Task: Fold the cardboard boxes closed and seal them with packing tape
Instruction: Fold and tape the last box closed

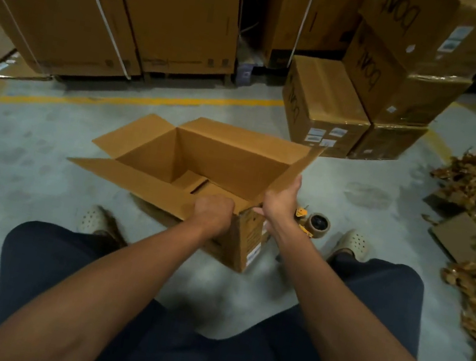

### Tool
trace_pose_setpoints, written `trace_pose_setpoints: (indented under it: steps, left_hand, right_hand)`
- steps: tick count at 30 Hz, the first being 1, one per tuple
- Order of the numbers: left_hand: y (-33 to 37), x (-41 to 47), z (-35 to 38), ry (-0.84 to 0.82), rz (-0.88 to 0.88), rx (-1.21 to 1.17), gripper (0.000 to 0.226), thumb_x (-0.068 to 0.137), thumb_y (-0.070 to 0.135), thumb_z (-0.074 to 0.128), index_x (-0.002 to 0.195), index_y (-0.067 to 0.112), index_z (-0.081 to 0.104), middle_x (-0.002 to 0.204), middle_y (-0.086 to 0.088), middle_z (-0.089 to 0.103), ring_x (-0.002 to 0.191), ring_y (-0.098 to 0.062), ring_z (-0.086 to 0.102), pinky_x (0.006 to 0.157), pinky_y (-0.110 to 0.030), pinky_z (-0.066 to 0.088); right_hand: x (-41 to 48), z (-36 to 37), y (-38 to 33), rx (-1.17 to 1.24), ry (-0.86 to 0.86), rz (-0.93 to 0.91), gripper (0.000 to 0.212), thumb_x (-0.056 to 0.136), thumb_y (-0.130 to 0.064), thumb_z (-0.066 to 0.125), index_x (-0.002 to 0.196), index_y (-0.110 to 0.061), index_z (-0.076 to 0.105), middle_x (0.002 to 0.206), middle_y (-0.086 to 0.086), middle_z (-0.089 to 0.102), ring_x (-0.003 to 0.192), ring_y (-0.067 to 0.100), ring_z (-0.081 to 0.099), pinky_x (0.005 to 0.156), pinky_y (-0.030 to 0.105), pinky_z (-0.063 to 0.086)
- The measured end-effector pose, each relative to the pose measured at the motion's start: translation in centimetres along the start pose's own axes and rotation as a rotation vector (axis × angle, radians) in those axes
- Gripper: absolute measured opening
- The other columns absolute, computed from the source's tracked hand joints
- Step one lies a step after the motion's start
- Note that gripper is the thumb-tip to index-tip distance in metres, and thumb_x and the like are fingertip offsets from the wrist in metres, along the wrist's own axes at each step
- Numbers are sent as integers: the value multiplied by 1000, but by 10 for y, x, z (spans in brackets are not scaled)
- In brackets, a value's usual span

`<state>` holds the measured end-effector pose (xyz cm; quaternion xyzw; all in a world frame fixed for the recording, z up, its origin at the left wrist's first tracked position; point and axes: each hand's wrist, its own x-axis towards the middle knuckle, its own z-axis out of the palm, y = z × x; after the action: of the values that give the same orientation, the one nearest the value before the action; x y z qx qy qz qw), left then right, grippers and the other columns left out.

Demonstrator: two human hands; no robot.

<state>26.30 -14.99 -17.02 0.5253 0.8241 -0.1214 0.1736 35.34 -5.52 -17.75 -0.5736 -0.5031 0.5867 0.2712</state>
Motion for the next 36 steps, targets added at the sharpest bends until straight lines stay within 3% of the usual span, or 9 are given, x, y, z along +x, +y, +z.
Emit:
trace_pose_setpoints:
  steps: [2,9,13,15,19,26,30,33,36]
  left_hand:
    - [7,1,-1,-6,15,-1,25,98,14,47,120,15,60,125,-9,63,116,-28,60,88,-35,48]
    - [10,36,-12,-560,87,-43,7,86,20,56,82,15,57,86,-6,54,74,-23,52,66,-35,44]
    - [10,62,-31,-410,76,-57,19,86,10,59,71,15,49,74,-3,51,61,-20,47,61,-31,41]
    - [7,76,-37,-295,57,-76,5,90,16,62,89,13,57,94,-6,62,79,-24,60,69,-34,47]
    - [12,109,-39,-167,24,-119,30,90,27,66,116,13,60,116,-9,62,107,-28,61,80,-35,48]
    - [18,160,-41,-43,101,-100,27,91,40,64,104,16,64,104,-7,67,93,-26,63,70,-33,45]
    - [17,172,-6,-281,219,-286,26,85,36,68,101,16,63,103,-5,66,83,-20,58,69,-30,46]
    - [-9,183,30,-595,282,-714,57,75,49,80,123,23,65,119,6,68,105,-12,64,93,-31,53]
    - [-33,191,48,-772,181,-920,44,86,37,74,126,21,64,118,8,66,110,-10,60,95,-21,47]
  right_hand:
    - [11,1,-1,-30,7,15,79,91,-4,49,147,-46,11,147,7,47,102,32,66,51,36,60]
    - [47,-21,18,-40,-76,65,69,99,-7,45,151,-42,15,157,6,34,120,36,58,55,39,61]
    - [65,-26,19,94,-156,64,76,98,3,43,151,-45,16,153,3,41,117,32,60,72,53,61]
    - [74,-21,23,121,-182,51,80,96,8,43,150,-46,19,148,3,45,118,30,59,76,54,60]
    - [99,-3,21,65,-194,-47,75,94,1,53,146,-46,27,124,-6,61,112,21,61,80,56,58]
    - [159,4,13,-57,-142,-137,60,85,-21,59,133,-52,40,116,-11,64,108,18,63,84,56,56]
    - [173,15,31,-343,-184,-151,78,87,-23,61,150,-45,21,119,-2,65,106,24,65,90,47,54]
    - [163,36,46,-661,-222,-163,93,82,-36,57,157,-31,2,120,11,64,98,32,66,80,37,53]
    - [149,56,66,-887,-310,-119,104,83,-43,64,155,-37,-12,131,18,48,98,35,63,80,37,50]
